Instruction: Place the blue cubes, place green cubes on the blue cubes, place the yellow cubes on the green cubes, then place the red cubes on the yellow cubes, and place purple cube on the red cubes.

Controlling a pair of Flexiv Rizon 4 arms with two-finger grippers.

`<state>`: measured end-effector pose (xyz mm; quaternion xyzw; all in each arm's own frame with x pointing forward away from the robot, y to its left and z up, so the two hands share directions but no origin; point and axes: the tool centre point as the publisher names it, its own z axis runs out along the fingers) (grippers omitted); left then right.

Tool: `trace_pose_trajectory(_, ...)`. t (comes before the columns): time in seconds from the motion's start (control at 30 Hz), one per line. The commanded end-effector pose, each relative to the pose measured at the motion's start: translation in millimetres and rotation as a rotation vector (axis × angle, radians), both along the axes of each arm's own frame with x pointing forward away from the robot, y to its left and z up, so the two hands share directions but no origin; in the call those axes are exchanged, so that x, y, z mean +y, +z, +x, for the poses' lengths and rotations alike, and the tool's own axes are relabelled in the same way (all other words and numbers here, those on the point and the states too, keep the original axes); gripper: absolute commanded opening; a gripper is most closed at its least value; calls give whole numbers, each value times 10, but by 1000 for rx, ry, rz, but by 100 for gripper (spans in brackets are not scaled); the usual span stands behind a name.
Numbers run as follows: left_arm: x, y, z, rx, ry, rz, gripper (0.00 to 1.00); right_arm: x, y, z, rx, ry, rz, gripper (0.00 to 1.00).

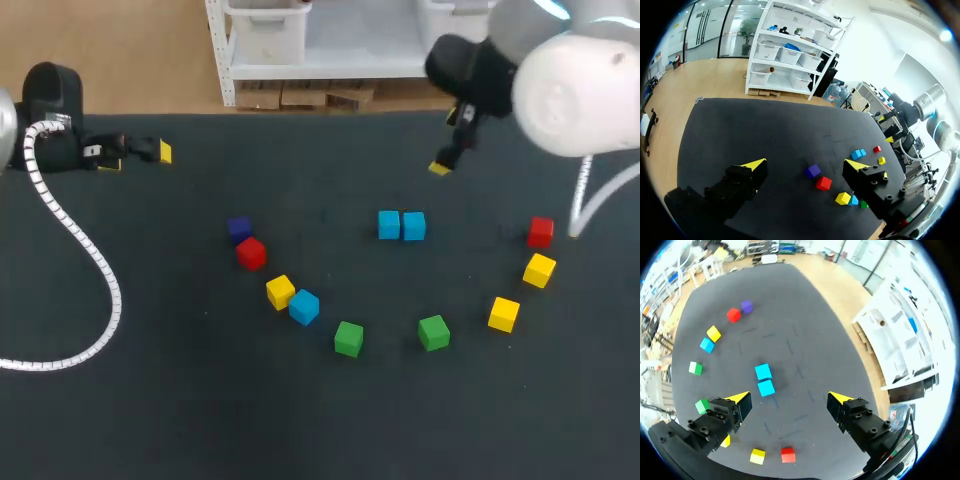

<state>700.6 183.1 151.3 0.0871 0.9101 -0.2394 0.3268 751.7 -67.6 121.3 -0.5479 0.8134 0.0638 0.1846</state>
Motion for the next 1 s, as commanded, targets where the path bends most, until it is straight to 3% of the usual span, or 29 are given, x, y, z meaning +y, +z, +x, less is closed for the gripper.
trace_pose_trajectory(0.03, 9, -10, -5, -4, -2, -5, 100, -264, 189, -195, -103, -66, 84, 100)
trace_pose_trajectory(0.5, 9, -10, -5, -4, -2, -5, 100, -837, 518, -233, -177, -269, 229, 100)
trace_pose_trajectory(1.0, 9, -10, -5, -4, -2, -5, 100, -1089, 583, -299, -221, -350, 287, 100)
